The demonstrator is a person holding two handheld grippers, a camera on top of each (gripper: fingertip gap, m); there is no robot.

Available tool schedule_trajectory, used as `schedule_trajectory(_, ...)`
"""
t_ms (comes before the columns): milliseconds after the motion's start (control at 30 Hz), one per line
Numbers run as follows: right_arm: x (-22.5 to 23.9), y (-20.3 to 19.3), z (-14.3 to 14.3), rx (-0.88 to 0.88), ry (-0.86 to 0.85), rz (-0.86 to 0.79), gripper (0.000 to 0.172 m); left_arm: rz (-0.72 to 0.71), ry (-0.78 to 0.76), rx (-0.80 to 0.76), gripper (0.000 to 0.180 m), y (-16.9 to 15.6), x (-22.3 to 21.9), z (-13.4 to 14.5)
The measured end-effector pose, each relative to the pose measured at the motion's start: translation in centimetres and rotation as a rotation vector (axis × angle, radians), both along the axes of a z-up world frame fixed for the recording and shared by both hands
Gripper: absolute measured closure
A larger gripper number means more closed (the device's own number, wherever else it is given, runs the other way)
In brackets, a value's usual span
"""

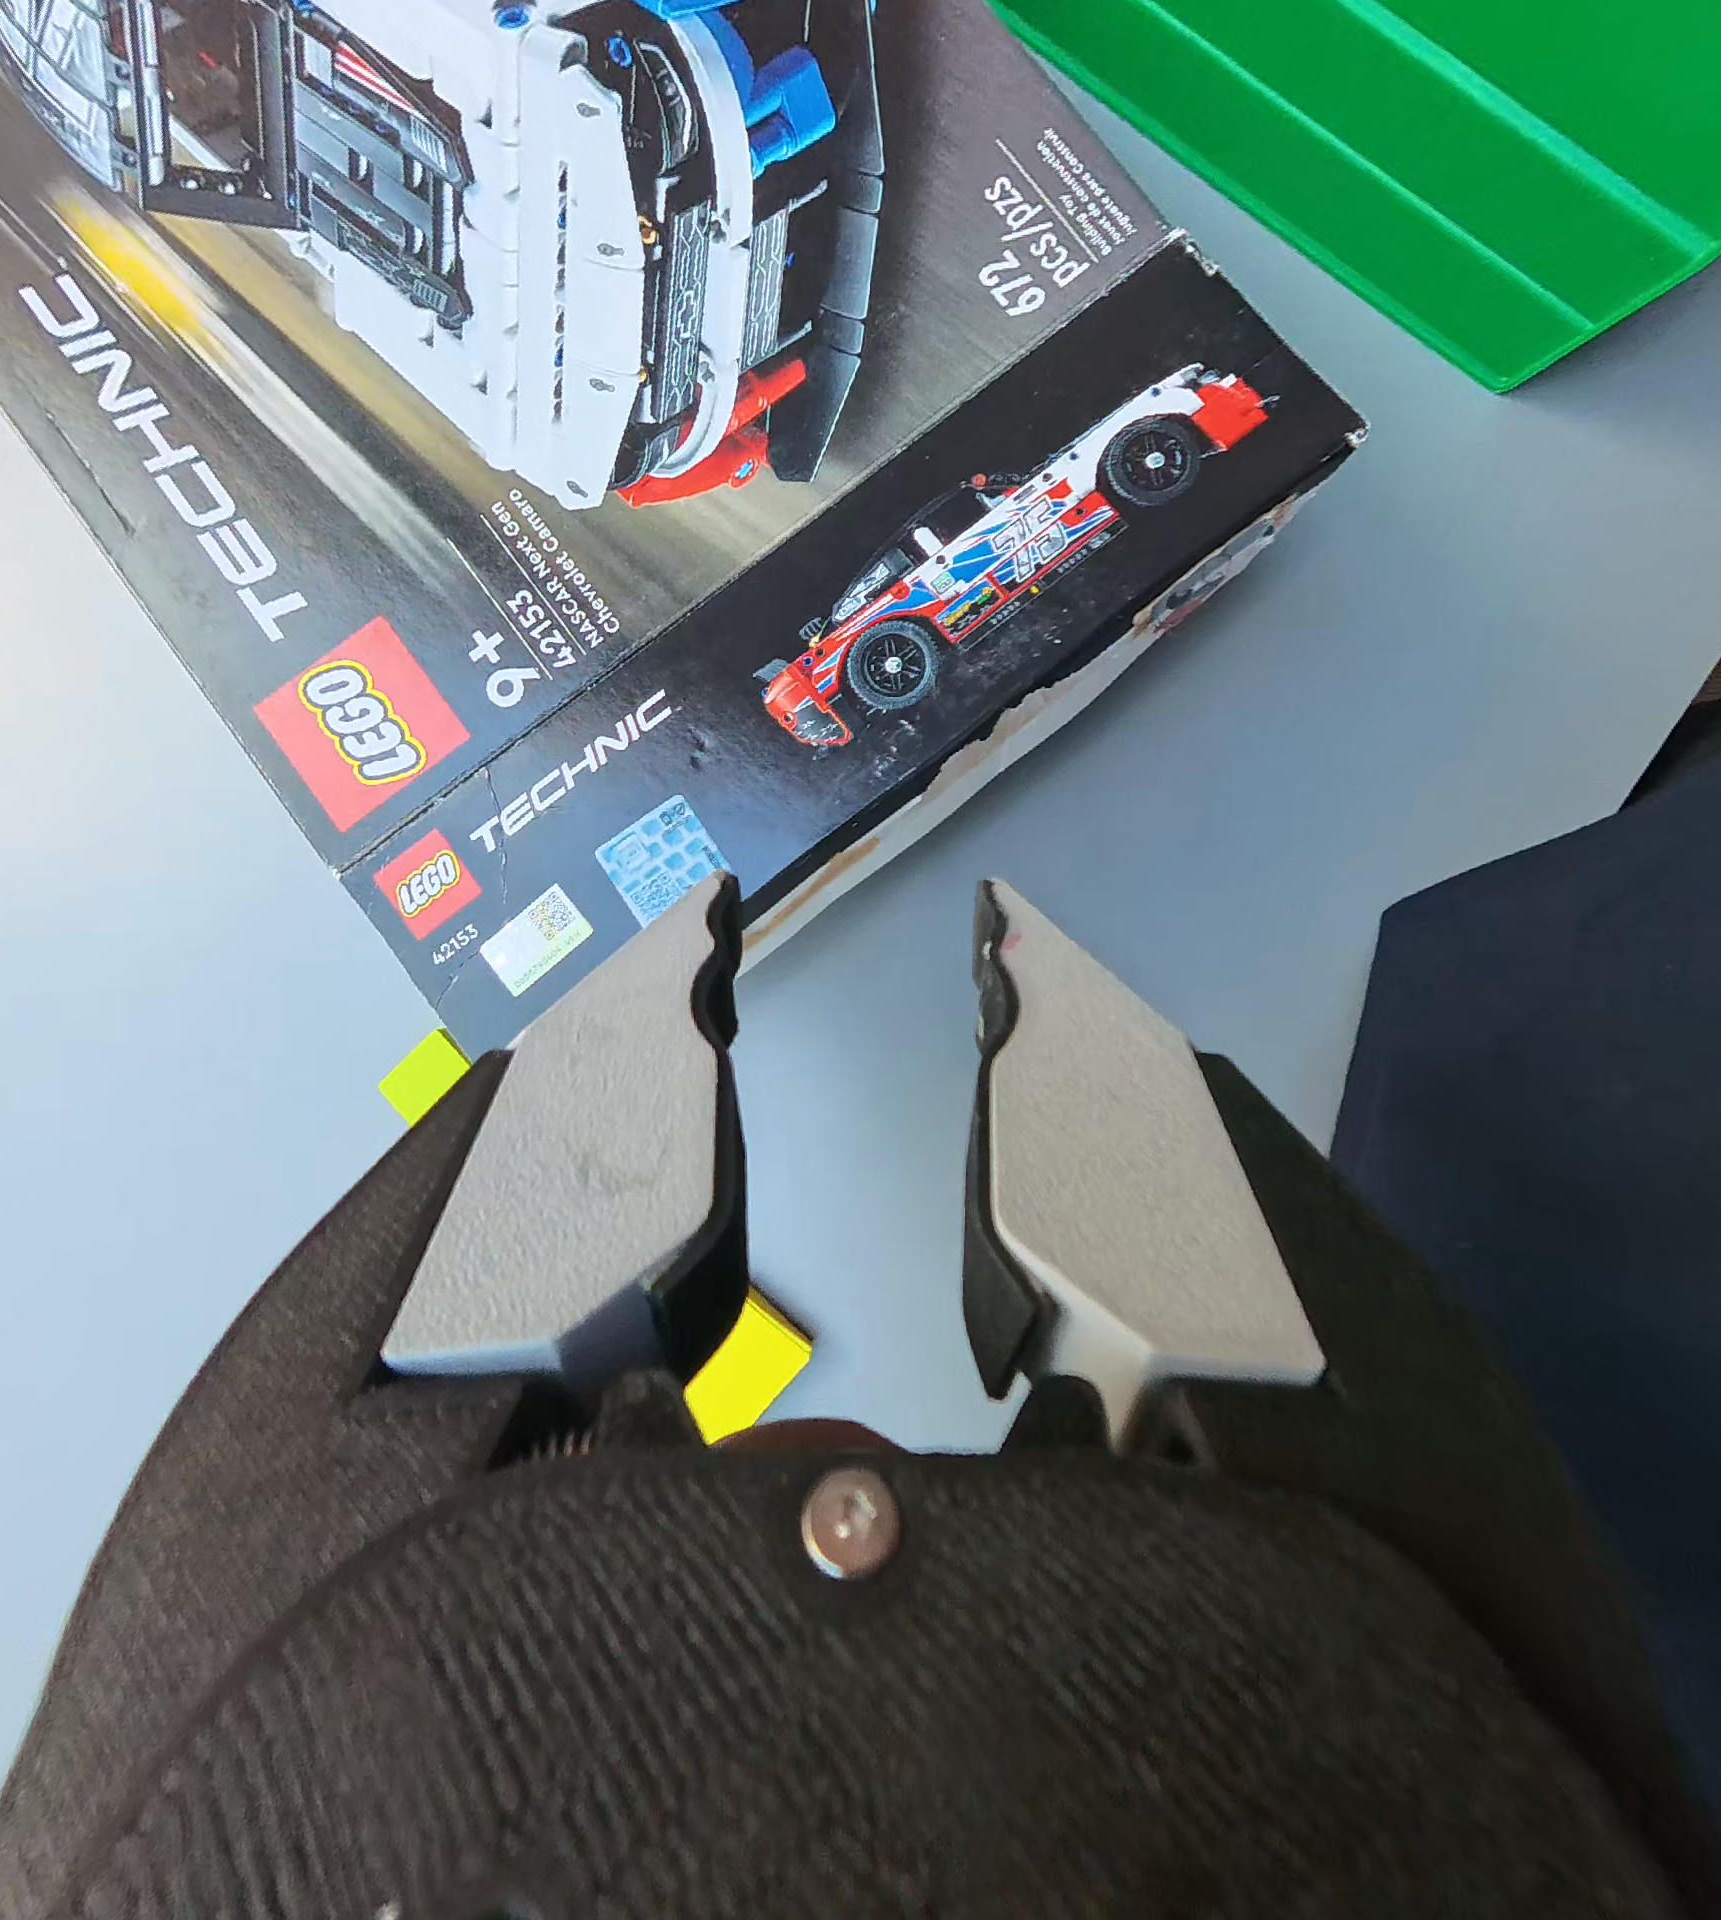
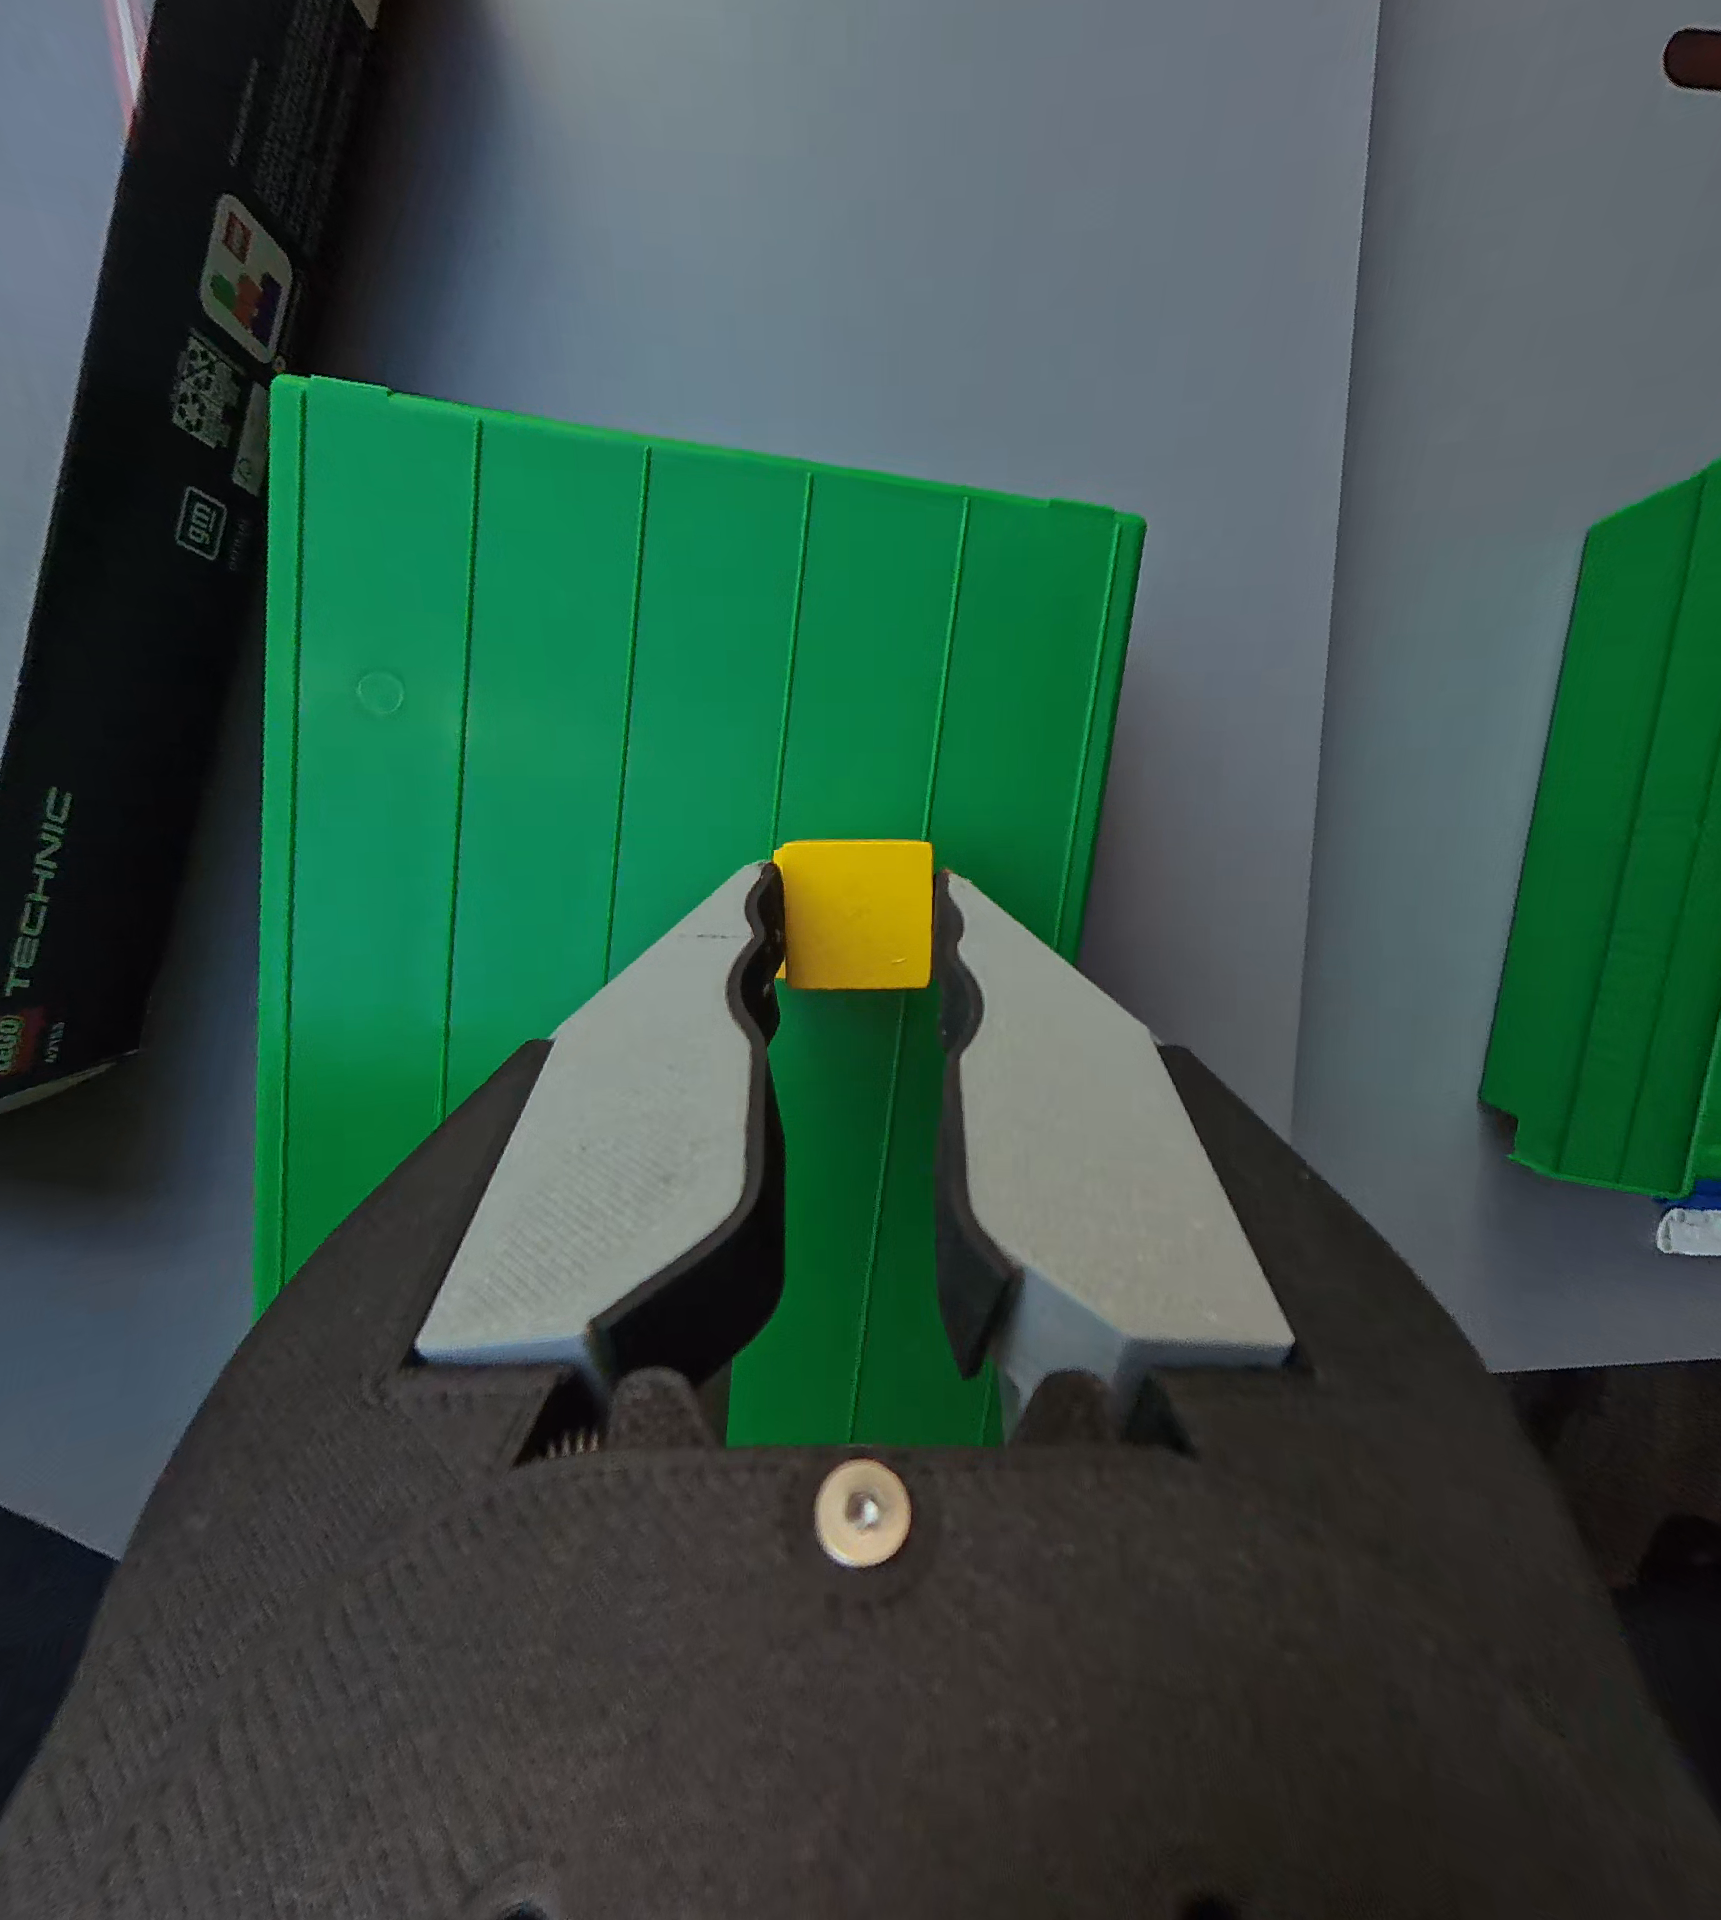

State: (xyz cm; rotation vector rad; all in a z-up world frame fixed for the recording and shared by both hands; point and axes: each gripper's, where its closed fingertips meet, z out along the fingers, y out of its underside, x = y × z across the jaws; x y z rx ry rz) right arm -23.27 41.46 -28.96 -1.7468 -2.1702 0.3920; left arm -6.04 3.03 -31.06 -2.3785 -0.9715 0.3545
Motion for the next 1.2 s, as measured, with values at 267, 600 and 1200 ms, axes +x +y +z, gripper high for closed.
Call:
schedule_trajectory(267, 0.2, -0.1, -0.1, 0.002, 0.010, -0.019, 0.145, -0.004, -0.003, 0.000, 0.138, -0.3, -0.2, -0.2)
schedule_trajectory(600, 2.5, -0.2, 5.4, -0.110, 0.192, -0.107, 0.134, 0.048, -0.052, -0.022, 0.133, -4.6, -0.2, -2.0)
schedule_trajectory(1200, 10.3, -4.7, 6.7, -0.351, 0.245, -0.051, 0.142, -0.172, -0.183, -0.121, 0.121, -12.2, -6.1, -9.1)
